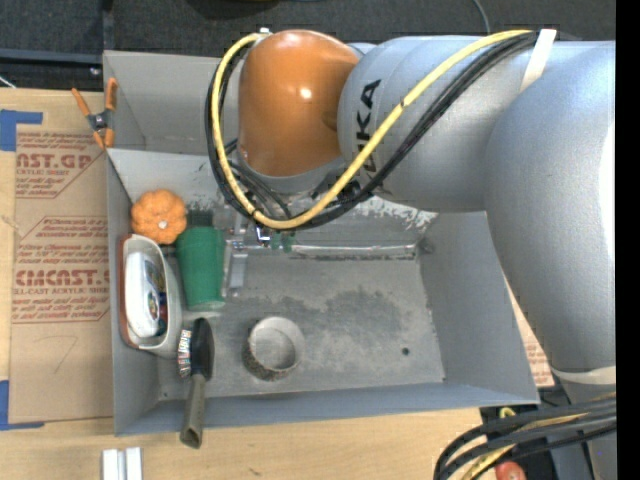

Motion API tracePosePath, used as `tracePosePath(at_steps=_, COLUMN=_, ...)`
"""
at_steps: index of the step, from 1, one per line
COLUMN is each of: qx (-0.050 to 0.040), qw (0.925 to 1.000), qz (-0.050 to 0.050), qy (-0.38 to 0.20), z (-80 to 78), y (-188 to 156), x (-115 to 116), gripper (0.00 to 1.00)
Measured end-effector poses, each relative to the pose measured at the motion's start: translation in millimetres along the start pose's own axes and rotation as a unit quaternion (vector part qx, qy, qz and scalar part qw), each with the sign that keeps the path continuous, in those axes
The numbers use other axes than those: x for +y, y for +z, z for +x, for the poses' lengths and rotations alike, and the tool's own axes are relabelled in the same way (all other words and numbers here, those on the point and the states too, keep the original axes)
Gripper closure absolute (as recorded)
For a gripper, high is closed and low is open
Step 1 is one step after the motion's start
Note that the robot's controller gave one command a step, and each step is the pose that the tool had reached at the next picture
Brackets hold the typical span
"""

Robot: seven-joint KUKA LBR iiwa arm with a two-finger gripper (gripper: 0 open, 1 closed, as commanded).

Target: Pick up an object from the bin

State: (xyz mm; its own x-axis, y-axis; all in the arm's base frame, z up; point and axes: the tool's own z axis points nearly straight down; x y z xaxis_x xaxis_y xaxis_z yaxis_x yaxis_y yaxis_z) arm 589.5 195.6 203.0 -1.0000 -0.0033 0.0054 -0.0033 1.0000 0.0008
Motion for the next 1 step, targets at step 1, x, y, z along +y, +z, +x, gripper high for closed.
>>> tracePosePath(at_steps=1, qx=-0.0037, qw=1.0, qz=-0.001, qy=0.001, z=-1.5, y=-5.3, x=-1.4, gripper=0.0)
